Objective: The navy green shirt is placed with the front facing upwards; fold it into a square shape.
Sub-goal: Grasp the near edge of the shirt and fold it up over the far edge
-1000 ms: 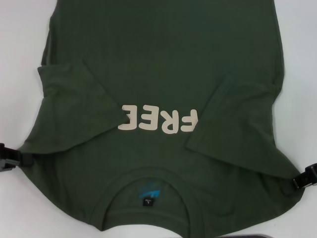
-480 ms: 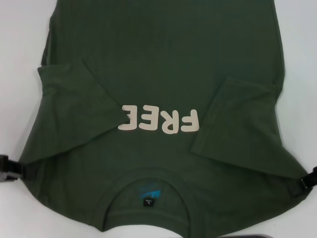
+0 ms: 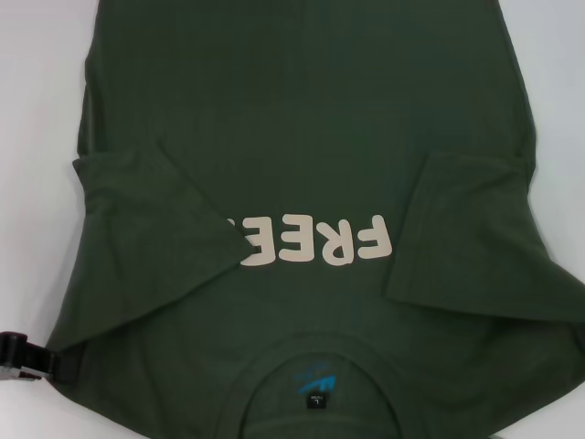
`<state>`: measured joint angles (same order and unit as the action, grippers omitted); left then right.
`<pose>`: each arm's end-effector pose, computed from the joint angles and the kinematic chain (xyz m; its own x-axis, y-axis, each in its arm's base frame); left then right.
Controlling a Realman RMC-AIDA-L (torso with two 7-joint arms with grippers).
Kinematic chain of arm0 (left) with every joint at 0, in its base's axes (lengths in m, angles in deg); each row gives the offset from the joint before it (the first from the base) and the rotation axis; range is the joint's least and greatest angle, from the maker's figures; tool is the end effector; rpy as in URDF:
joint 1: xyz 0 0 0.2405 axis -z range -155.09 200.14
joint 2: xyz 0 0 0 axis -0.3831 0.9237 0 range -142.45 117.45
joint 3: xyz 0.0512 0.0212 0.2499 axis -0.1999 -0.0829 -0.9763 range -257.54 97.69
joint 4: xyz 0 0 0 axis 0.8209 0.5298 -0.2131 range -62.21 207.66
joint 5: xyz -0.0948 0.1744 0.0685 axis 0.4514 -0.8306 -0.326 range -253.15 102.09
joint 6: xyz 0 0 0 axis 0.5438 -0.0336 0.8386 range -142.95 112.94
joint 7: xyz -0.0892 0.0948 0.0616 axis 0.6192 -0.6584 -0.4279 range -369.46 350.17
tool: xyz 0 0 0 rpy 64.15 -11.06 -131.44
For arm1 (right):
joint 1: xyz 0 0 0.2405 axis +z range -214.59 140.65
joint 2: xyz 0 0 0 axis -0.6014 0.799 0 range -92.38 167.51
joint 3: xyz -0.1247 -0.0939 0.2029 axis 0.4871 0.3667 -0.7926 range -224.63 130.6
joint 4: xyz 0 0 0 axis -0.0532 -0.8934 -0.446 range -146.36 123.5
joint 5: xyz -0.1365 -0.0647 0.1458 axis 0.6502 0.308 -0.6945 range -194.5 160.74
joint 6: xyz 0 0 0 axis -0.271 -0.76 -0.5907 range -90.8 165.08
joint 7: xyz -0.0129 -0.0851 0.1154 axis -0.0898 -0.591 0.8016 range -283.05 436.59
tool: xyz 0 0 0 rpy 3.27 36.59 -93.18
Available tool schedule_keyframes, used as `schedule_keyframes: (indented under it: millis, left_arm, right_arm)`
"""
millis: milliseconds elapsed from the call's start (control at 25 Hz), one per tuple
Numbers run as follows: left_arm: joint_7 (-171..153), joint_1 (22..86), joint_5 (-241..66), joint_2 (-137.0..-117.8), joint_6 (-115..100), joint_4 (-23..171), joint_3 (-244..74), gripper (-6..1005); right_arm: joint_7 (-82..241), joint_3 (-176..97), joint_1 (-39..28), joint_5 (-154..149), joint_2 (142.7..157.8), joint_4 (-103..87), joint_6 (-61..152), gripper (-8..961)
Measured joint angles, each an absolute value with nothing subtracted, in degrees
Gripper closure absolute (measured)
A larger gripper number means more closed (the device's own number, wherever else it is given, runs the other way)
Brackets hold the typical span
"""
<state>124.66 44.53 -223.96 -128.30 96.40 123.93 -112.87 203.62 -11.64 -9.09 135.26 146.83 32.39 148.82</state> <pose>-0.3397 0.2308 0.0517 0.0774 0.9965 -0.0302 0.9962 -0.0760 0.0430 0.3413 0.2533 0.0754 0.2304 -0.9631 0.1393 -0.9722 -0.2339 -0.0092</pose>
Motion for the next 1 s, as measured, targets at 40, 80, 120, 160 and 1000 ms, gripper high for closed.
schedule_keyframes:
  millis: [40, 80, 120, 160, 1000]
  left_arm:
    - [124.7, 44.5, -224.0, -128.46, 96.4, 124.1, -113.1, 966]
    - [124.7, 44.5, -224.0, -128.64, 96.4, 124.3, -113.2, 965]
    - [124.7, 44.5, -224.0, -128.74, 96.4, 124.4, -113.2, 965]
    - [124.7, 44.5, -224.0, -128.74, 96.4, 124.4, -113.2, 965]
    - [121.3, 61.1, -216.6, -127.69, 73.2, 113.1, -104.2, 966]
  right_arm:
    - [203.5, -11.9, -9.2, 135.2, 146.63, 32.4, 148.9, 924]
    - [203.3, -12.3, -9.2, 135.2, 146.47, 32.4, 148.9, 923]
    - [203.0, -12.6, -9.3, 135.2, 146.36, 32.4, 149.0, 922]
    - [202.8, -12.7, -9.3, 135.2, 146.35, 32.4, 149.1, 921]
    - [203.7, -22.8, -2.5, 119.3, 146.76, 28.6, 132.6, 904]
